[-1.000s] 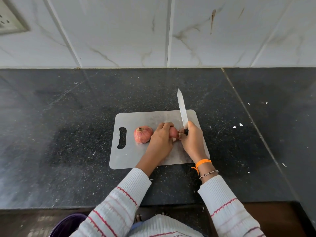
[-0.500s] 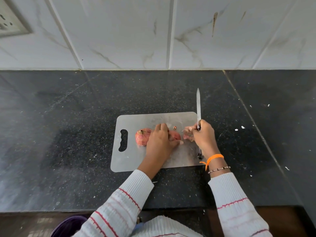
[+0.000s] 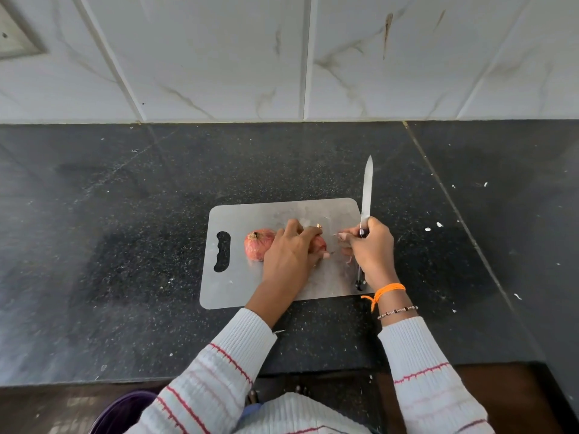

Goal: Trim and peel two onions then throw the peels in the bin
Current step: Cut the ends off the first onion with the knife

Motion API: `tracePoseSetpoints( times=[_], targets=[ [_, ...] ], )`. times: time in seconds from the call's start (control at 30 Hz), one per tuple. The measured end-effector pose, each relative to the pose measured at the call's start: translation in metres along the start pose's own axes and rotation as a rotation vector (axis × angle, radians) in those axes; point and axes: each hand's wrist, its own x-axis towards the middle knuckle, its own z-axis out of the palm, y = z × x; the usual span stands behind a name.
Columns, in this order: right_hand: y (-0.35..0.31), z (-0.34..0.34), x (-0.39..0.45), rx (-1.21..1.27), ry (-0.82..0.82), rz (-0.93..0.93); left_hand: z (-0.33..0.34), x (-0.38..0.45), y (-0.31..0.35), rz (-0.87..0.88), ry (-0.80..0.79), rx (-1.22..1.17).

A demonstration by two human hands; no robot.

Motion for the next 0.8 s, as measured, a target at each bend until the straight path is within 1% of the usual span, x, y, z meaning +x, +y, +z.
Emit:
tracePoseSetpoints(
  times=[0.13,0.23,0.33,0.43,0.53,0.63,0.73,0.8],
  targets=[
    [-0.004,0.001,-0.006,-0.074,0.017,-0.028,-0.003,-0.002,0.001,0.002,-0.065,-0.077],
    [-0.009,0.0,-0.01,-0.111,-0.01,-0.017,-0.002,-0.002,0.0,0.006,-0.017,-0.063],
    [-0.011,0.0,-0.012,-0.115,-0.094,0.068,-0.002,0.001,-0.003,-0.011,0.011,-0.014],
    [-0.012,-0.002,-0.016,-0.096,-0.224,0.173,-0.003,0.0,-0.006,0.01,0.01,-0.113],
    [-0.015,-0.006,-0.023,0.021,-0.3,0.22,-0.004,-0.001,-0.007,0.048,0.026,-0.113],
    [-0.018,-0.011,-0.035,0.106,-0.321,0.168,-0.006,0.0,-0.007,0.035,0.067,-0.098],
    [-0.013,-0.012,-0.05,0.098,-0.31,0.107,-0.008,0.003,-0.005,0.0,0.096,-0.112],
    [-0.009,-0.013,-0.062,0.039,-0.318,0.068,-0.01,0.005,-0.006,-0.026,0.112,-0.124]
  ],
)
